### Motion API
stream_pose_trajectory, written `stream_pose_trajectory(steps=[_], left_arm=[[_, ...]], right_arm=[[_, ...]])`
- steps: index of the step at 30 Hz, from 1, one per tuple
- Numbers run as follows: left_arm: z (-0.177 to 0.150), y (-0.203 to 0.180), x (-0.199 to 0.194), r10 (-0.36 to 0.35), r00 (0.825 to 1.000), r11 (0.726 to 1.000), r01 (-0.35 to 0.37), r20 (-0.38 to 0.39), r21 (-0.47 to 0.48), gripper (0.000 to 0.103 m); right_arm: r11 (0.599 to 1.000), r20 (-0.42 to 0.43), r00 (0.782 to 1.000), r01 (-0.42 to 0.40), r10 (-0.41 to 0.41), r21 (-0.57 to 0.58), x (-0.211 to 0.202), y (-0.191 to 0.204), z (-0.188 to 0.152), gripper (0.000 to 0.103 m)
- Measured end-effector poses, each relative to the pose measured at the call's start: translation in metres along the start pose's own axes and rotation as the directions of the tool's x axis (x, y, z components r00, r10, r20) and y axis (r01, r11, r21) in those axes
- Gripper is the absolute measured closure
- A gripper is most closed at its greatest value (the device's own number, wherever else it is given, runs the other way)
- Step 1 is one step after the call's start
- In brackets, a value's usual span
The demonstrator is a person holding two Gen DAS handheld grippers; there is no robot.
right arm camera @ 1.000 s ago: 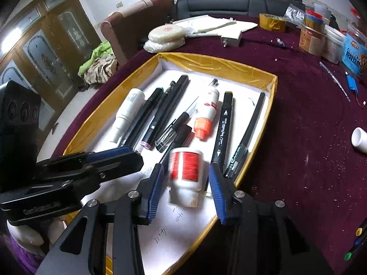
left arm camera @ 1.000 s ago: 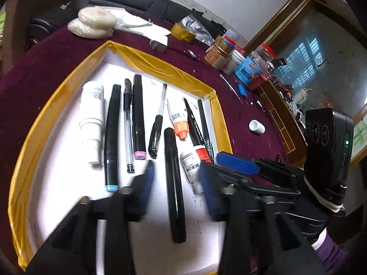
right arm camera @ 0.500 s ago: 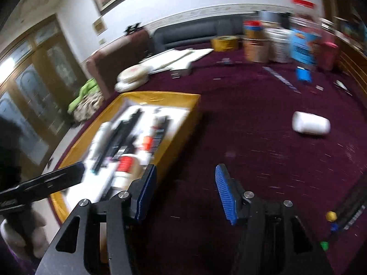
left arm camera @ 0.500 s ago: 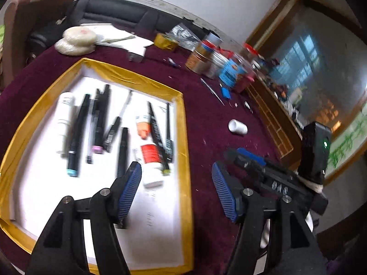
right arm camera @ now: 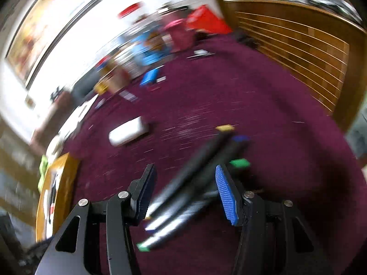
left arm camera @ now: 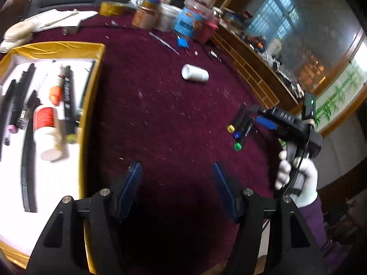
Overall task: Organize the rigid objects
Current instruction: 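Move both grippers back from the tray toward the small white bottle, then grasp the small white QR-labeled bottle with the right gripper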
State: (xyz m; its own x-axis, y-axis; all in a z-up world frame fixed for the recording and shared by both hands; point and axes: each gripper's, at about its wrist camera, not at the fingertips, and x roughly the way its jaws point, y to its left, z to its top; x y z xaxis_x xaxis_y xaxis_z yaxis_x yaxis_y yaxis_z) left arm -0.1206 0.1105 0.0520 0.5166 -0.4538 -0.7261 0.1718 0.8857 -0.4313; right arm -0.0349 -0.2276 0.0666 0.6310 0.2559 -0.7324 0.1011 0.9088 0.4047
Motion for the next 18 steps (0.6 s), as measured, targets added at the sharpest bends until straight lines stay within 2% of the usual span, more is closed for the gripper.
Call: stream_pose_trajectory(steps=[3,6,12,14,18], left_arm=[[-0.002,-0.009,0.014,-0.003,0.999,1.000,0.004,-0.034,0.009,0.040],[-0.003,-0.017,0.023,-0.004,0.998,1.000,0.005,-0.059,0.011,0.040],[-0.008,-0.030,0.026,0.001,0.997,0.999,0.002,-0.081,0.040,0.040],[-0.009,-0.030,0.023,0.008,0.997,0.999,-0.005,-0.078,0.045,0.040],[-0.010,-0.027,0.018,0.021,0.997,0.999,-0.018,-0.075,0.046,0.040]], right_arm=[[0.998,0.004,1.000,-0.009,0.008,0.062,-0.002,-0.018,0.012,0.053],[0.996,-0.022,0.998,-0.060,0.062,0.071,0.012,-0.010,0.029,0.051],[0.993,-0.096,0.994,-0.058,0.049,-0.098,0.073,0.061,0.063,0.051],[0.993,-0.117,0.992,-0.056,0.044,-0.103,0.093,0.078,0.074,0.051],[0.990,-0.136,0.991,-0.037,0.019,-0.134,0.124,0.095,0.076,0.051]])
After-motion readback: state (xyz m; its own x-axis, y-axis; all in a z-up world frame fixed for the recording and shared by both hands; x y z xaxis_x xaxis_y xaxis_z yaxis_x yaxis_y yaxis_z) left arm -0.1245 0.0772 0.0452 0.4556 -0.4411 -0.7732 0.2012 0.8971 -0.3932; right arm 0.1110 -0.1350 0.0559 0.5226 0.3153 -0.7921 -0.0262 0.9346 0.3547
